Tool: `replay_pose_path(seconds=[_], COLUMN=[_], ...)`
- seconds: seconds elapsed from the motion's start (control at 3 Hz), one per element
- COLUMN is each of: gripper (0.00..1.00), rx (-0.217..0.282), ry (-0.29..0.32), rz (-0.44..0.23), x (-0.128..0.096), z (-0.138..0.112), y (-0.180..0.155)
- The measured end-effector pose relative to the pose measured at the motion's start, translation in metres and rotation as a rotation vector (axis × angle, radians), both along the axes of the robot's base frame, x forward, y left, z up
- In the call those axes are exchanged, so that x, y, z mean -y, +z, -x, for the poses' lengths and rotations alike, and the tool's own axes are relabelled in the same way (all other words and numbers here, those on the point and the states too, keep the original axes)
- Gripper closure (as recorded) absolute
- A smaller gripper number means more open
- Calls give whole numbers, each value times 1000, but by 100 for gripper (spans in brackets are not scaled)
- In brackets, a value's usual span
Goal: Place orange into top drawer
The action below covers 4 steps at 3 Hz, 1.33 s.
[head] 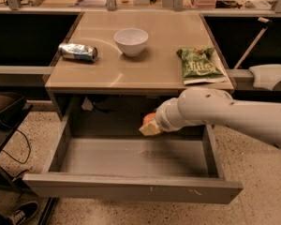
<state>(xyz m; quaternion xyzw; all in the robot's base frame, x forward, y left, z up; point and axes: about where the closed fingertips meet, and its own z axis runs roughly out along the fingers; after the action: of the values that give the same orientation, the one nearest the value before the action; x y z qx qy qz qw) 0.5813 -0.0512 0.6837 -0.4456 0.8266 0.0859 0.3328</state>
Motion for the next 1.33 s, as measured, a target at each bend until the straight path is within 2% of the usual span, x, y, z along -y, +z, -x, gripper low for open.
replay_pose_path(seconds=[0.33, 0.67, 1.0, 1.33], gripper=[100, 100, 100, 100], rx=[-68, -70, 57, 149], ry=[14, -39, -101, -169], rz=[49, 25, -8, -57], x=[5, 4, -6, 4], z=[-29, -31, -9, 17], y=[-29, -23, 19, 36])
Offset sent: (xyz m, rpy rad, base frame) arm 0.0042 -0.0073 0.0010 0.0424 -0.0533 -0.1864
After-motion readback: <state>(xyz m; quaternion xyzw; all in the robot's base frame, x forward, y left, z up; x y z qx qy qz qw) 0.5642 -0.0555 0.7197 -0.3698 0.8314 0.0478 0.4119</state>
